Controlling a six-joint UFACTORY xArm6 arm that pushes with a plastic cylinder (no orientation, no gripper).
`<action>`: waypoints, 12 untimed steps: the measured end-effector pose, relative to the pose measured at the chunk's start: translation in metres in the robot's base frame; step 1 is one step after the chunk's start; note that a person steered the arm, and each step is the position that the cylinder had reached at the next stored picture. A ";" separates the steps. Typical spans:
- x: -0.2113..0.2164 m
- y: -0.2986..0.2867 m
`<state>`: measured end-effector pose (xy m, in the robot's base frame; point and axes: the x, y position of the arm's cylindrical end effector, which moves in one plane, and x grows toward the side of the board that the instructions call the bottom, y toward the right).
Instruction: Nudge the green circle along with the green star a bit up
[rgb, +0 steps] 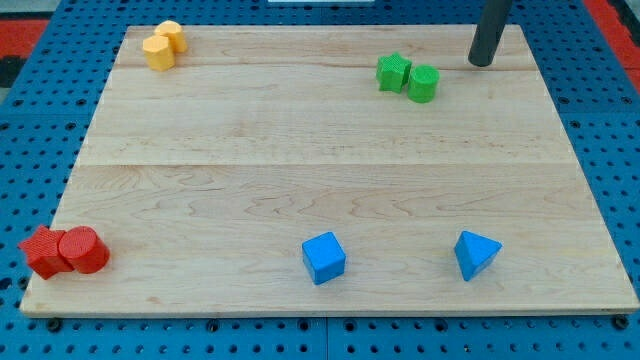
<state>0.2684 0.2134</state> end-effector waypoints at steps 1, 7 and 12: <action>-0.001 -0.001; -0.020 -0.066; -0.023 -0.062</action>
<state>0.2451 0.1512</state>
